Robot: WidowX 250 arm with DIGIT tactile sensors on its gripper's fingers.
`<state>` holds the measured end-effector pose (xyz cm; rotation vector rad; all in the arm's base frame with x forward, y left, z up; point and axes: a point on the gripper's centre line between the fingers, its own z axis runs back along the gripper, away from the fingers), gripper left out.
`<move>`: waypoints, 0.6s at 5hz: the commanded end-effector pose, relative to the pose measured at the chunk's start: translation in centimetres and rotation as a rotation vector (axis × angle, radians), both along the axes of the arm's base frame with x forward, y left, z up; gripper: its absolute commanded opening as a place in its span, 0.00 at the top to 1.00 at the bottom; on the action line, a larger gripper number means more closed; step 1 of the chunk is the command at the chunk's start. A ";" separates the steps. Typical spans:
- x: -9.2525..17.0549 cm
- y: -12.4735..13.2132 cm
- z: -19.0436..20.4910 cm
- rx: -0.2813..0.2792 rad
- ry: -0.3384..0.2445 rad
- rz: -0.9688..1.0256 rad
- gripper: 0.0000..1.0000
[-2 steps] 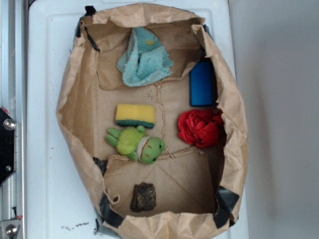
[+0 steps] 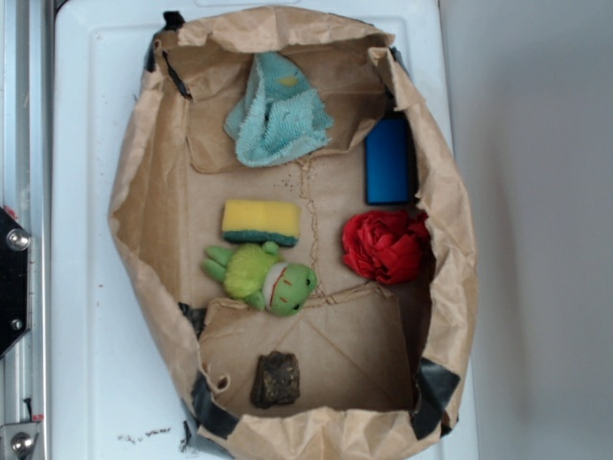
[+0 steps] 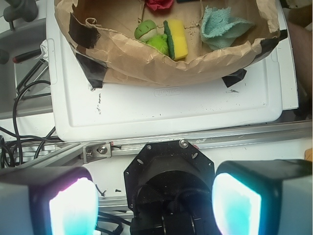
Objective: Grab the rock.
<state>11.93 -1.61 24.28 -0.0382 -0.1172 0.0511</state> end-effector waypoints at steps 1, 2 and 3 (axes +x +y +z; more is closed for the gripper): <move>8.8 -1.1 -0.5 0.042 -0.100 0.067 0.00; 11.4 -0.8 -1.5 0.078 -0.184 0.001 0.00; 13.6 0.8 -3.7 0.066 -0.247 -0.122 0.00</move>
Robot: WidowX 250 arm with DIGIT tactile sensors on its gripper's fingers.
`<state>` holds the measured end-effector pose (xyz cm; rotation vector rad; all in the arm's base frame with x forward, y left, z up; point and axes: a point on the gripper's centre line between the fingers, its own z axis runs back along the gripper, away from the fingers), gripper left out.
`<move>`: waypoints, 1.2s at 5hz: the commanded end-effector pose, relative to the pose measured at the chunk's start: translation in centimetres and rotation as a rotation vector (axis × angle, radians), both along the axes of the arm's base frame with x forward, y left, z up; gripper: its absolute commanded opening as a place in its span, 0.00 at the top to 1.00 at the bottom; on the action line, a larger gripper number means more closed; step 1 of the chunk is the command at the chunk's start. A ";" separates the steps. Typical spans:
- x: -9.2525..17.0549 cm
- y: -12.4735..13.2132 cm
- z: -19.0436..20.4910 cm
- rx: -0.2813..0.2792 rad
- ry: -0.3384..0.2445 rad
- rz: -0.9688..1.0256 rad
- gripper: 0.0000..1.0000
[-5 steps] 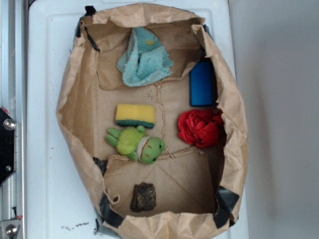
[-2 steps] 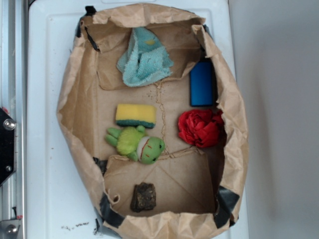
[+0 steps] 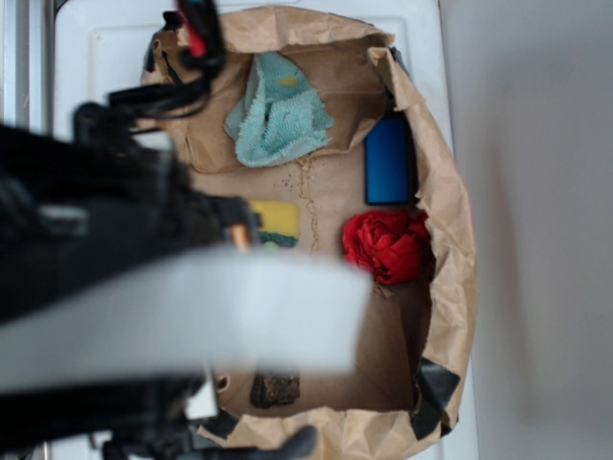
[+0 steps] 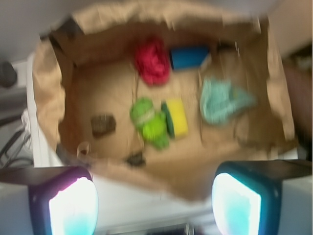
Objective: Grab the rock.
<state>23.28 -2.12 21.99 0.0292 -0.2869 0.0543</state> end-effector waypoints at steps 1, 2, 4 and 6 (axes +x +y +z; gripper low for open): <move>3.4 2.0 -3.2 -0.008 -0.115 -0.301 0.00; 4.8 2.9 -5.5 -0.012 -0.043 -0.307 0.00; 4.8 2.9 -5.5 -0.012 -0.043 -0.307 0.00; 5.0 1.8 -6.6 0.053 -0.091 -0.515 0.00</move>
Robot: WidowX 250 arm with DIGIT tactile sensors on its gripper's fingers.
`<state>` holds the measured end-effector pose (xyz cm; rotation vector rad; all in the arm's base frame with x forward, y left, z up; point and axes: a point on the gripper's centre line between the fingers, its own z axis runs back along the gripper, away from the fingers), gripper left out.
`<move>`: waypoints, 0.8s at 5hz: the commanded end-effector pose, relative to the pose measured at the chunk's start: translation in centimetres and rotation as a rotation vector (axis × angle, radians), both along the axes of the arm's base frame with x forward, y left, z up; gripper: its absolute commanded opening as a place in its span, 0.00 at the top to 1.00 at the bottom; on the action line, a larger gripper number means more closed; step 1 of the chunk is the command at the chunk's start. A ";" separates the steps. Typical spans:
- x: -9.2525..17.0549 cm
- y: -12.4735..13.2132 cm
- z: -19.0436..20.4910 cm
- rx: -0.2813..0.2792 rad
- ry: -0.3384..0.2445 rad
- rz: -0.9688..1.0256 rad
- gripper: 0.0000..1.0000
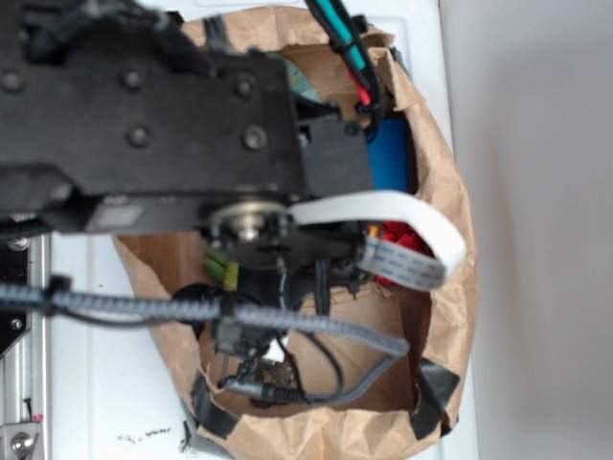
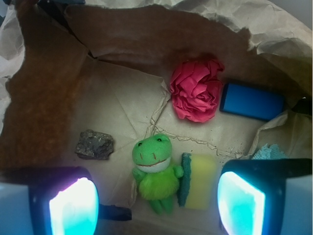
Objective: Grab the rock.
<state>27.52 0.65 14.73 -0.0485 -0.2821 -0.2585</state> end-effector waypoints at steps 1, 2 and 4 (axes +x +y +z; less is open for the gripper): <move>0.7 -2.0 0.9 0.048 -0.176 -0.337 0.00; 1.1 -2.9 0.8 -0.005 -0.209 -0.510 0.00; 3.6 -1.0 -1.4 0.060 -0.094 -0.703 0.00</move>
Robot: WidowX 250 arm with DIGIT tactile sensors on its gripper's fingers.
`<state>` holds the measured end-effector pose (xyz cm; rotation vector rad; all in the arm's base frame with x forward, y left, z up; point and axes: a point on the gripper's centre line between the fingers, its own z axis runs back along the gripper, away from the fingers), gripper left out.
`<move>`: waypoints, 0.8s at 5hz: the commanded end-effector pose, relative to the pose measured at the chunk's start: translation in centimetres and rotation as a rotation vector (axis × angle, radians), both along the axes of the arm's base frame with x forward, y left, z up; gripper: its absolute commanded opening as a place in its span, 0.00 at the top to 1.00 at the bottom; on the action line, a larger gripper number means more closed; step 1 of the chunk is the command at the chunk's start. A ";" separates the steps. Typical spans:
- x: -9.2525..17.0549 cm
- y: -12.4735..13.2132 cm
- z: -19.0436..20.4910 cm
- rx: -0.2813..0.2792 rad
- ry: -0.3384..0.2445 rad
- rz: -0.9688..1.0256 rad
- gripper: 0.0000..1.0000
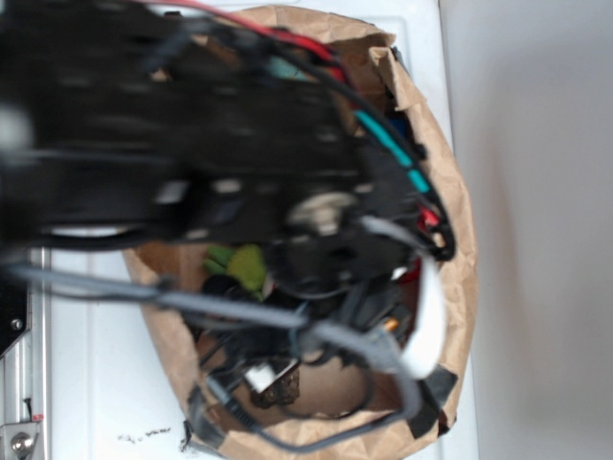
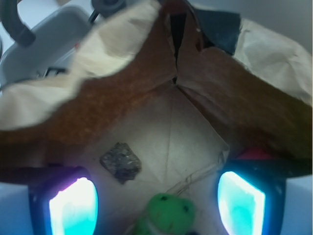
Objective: Grab the rock.
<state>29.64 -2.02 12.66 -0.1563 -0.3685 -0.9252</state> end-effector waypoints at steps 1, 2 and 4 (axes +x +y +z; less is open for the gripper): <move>2.6 3.1 0.8 0.162 -0.024 -0.037 0.00; 2.5 3.8 0.8 0.228 -0.057 -0.097 0.00; -0.5 1.4 -1.6 0.148 -0.027 -0.361 0.00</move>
